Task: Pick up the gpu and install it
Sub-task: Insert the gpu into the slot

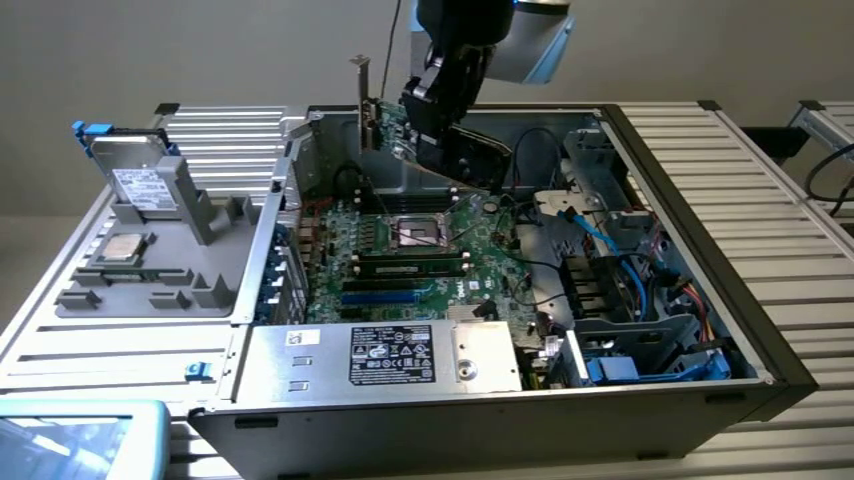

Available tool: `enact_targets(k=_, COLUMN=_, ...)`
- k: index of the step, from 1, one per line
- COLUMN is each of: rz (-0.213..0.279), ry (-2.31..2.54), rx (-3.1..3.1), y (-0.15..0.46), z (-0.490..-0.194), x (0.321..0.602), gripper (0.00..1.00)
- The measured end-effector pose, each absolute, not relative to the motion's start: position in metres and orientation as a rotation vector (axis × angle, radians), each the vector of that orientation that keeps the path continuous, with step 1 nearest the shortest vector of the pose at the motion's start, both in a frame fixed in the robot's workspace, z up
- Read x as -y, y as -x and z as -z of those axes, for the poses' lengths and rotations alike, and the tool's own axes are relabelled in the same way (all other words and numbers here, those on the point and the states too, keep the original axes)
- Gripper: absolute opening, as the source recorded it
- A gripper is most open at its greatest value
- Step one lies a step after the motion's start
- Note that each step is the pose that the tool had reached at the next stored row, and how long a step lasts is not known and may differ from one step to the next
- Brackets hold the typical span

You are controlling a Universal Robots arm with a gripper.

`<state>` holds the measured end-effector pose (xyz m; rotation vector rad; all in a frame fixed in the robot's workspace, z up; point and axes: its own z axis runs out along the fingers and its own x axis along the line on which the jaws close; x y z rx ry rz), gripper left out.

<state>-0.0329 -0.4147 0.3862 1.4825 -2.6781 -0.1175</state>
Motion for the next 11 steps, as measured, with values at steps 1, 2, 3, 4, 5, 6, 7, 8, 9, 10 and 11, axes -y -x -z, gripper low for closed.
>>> enact_targets(k=1, rz=0.114, ry=-1.503, rx=2.667, y=0.0329, z=-0.3862, x=0.4148, gripper=0.3)
enact_targets(k=2, rz=0.11, ry=-1.523, rx=2.656, y=0.0329, z=-0.3862, x=0.4148, gripper=0.3)
enact_targets(k=3, rz=0.106, ry=-1.543, rx=2.645, y=0.0329, z=-0.3862, x=0.4147, gripper=0.3)
enact_targets(k=4, rz=0.102, ry=-1.562, rx=2.634, y=0.0329, z=-0.3862, x=0.4147, gripper=0.3)
enact_targets(k=5, rz=0.097, ry=-1.582, rx=2.623, y=0.0329, z=-0.3862, x=0.4147, gripper=0.3)
enact_targets(k=6, rz=0.093, ry=-1.6, rx=2.612, y=0.0329, z=-0.3862, x=0.4147, gripper=0.3)
enact_targets(k=7, rz=0.087, ry=-1.618, rx=2.602, y=0.0329, z=-0.3862, x=0.4148, gripper=0.3)
enact_targets(k=8, rz=0.082, ry=-1.635, rx=2.592, y=0.0329, z=-0.3862, x=0.4148, gripper=0.3)
enact_targets(k=9, rz=0.076, ry=-1.652, rx=2.581, y=0.0329, z=-0.3862, x=0.4147, gripper=0.3)
enact_targets(k=10, rz=0.071, ry=-1.67, rx=2.571, y=0.0329, z=-0.3862, x=0.4148, gripper=0.3)
enact_targets(k=11, rz=0.065, ry=-1.686, rx=2.56, y=0.0329, z=-0.3862, x=0.4148, gripper=0.3)
